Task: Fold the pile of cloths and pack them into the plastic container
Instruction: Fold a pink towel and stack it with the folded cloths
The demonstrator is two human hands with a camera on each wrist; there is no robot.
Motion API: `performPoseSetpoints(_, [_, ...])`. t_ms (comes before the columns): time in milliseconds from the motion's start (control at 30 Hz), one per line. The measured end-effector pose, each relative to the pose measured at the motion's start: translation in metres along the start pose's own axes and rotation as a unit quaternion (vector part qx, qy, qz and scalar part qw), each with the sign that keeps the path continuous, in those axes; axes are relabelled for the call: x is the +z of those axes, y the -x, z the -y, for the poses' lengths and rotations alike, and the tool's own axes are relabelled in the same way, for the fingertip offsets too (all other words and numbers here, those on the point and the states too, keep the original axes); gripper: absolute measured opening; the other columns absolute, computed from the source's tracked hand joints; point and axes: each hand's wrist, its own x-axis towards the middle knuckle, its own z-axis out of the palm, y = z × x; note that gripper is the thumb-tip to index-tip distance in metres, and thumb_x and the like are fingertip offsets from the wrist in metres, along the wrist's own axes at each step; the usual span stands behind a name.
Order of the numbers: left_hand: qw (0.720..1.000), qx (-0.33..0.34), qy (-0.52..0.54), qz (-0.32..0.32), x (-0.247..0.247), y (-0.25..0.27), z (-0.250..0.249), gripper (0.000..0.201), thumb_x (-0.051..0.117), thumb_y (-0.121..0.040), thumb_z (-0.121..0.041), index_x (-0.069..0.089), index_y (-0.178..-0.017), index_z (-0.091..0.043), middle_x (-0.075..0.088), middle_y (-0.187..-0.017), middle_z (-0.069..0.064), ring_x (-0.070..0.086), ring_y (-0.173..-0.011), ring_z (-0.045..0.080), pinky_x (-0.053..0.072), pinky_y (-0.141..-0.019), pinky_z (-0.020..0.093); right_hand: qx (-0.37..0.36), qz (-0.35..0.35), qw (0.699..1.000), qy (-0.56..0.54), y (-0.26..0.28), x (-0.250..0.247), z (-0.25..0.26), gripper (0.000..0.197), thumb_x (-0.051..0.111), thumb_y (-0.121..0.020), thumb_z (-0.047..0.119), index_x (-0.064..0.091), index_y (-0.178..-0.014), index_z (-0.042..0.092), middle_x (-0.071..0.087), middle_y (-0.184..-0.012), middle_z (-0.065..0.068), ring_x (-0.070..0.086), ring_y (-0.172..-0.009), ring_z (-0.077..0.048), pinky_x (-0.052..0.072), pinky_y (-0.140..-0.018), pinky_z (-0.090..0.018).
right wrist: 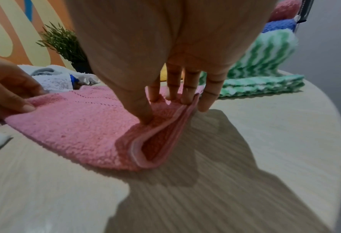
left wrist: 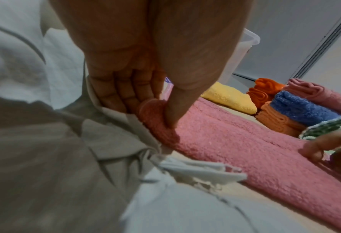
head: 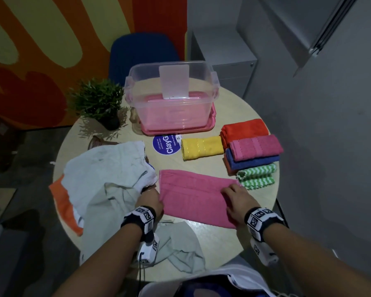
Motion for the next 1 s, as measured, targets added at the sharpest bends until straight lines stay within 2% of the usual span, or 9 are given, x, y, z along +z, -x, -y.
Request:
performPoseSetpoints(67, [1.0, -0.001, -0.006, 0.015, -0.001, 0.003, -0.002, 0.011, 0.054, -0.086, -0.015, 0.059, -0.084, -0.005, 0.068, -0.099, 0.018, 0.063, -0.091, 0.034, 0.046, -0.07, 0.031, 0.008, 0.011, 1.0, 0.002, 0.001, 0.003, 0.001, 0.065, 0.06, -0.085, 0.026, 0.036, -0.146, 0.028, 0.039, -0.137, -0.006, 0.038, -0.127, -0.031, 0.048, -0.099, -0.045])
performPoseSetpoints(333, [0.987, 0.057, 0.15, -0.03, -0.029, 0.021, -0.014, 0.006, 0.053, -0.093, -0.014, 0.05, -0.096, -0.019, 0.062, -0.087, 0.003, 0.055, -0.072, 0.015, 0.035, -0.056, 0.023, 0.014, 0.052, 0.999, 0.0, 0.001, -0.002, 0.003, 0.067, 0.062, -0.089, 0.033, 0.032, -0.149, 0.028, 0.036, -0.141, -0.007, 0.036, -0.132, -0.032, 0.045, -0.105, -0.046])
performPoseSetpoints(433, [0.971, 0.126, 0.194, -0.058, -0.043, 0.029, -0.021, 0.02, 0.049, -0.096, -0.008, 0.055, -0.104, -0.025, 0.063, -0.093, -0.004, 0.056, -0.081, 0.007, 0.039, -0.065, 0.015, 0.0, 0.05, 0.999, 0.009, -0.003, -0.02, 0.013, 0.051, 0.058, -0.091, 0.037, 0.046, -0.139, 0.024, 0.047, -0.131, -0.005, 0.051, -0.123, -0.028, 0.049, -0.098, -0.041])
performPoseSetpoints(567, [0.946, 0.271, 0.164, -0.061, -0.07, 0.042, -0.042, 0.038, 0.053, -0.092, -0.001, 0.064, -0.116, -0.028, 0.065, -0.114, -0.007, 0.057, -0.102, 0.006, 0.042, -0.091, 0.019, -0.111, -0.133, 0.982, -0.074, -0.014, -0.063, 0.044, 0.062, 0.063, -0.09, 0.022, 0.037, -0.145, 0.024, 0.039, -0.143, -0.005, 0.049, -0.125, -0.028, 0.047, -0.101, -0.04])
performPoseSetpoints(700, [0.901, 0.407, 0.132, -0.071, -0.107, 0.055, -0.068, 0.041, 0.062, -0.086, 0.004, 0.069, -0.114, -0.024, 0.065, -0.104, -0.011, 0.053, -0.09, -0.011, 0.036, -0.084, 0.005, -0.224, -0.185, 0.954, -0.071, -0.023, -0.112, 0.074, 0.087, 0.071, -0.079, 0.011, 0.027, -0.149, 0.039, 0.013, -0.16, -0.004, 0.034, -0.138, -0.031, 0.04, -0.104, -0.043])
performPoseSetpoints(767, [0.883, 0.447, 0.124, -0.071, -0.125, 0.058, -0.078, 0.042, 0.062, -0.083, 0.007, 0.071, -0.111, -0.024, 0.065, -0.1, -0.01, 0.054, -0.089, -0.009, 0.039, -0.083, 0.007, -0.232, -0.164, 0.957, -0.065, -0.027, -0.131, 0.08, 0.081, 0.072, -0.072, 0.004, 0.043, -0.139, 0.04, 0.013, -0.161, -0.001, 0.026, -0.143, -0.029, 0.034, -0.108, -0.042])
performPoseSetpoints(833, [0.875, 0.459, 0.122, -0.095, -0.143, 0.061, -0.087, 0.041, 0.063, -0.084, 0.006, 0.071, -0.112, -0.023, 0.067, -0.102, -0.01, 0.056, -0.092, -0.005, 0.042, -0.084, 0.01, -0.234, -0.17, 0.956, -0.048, -0.031, -0.149, 0.082, 0.051, 0.074, -0.071, 0.008, 0.063, -0.116, 0.03, 0.04, -0.151, -0.002, 0.037, -0.137, -0.029, 0.039, -0.109, -0.047])
performPoseSetpoints(900, [0.876, 0.431, 0.152, -0.154, -0.16, 0.062, -0.09, 0.037, 0.065, -0.085, 0.002, 0.07, -0.112, -0.022, 0.069, -0.104, -0.011, 0.057, -0.091, -0.006, 0.039, -0.083, 0.006, -0.216, -0.192, 0.955, -0.066, -0.031, -0.168, 0.078, 0.029, 0.074, -0.075, 0.01, 0.07, -0.101, 0.021, 0.068, -0.117, -0.001, 0.059, -0.112, -0.027, 0.049, -0.091, -0.043])
performPoseSetpoints(1000, [0.873, 0.368, 0.253, -0.198, -0.183, 0.059, -0.087, 0.036, 0.072, -0.082, 0.0, 0.067, -0.107, -0.027, 0.07, -0.094, -0.006, 0.061, -0.083, 0.0, 0.044, -0.075, 0.011, -0.204, -0.25, 0.935, -0.146, -0.027, -0.193, 0.07, 0.024, 0.07, -0.077, 0.002, 0.073, -0.097, 0.014, 0.072, -0.09, 0.0, 0.065, -0.084, -0.021, 0.05, -0.074, -0.03])
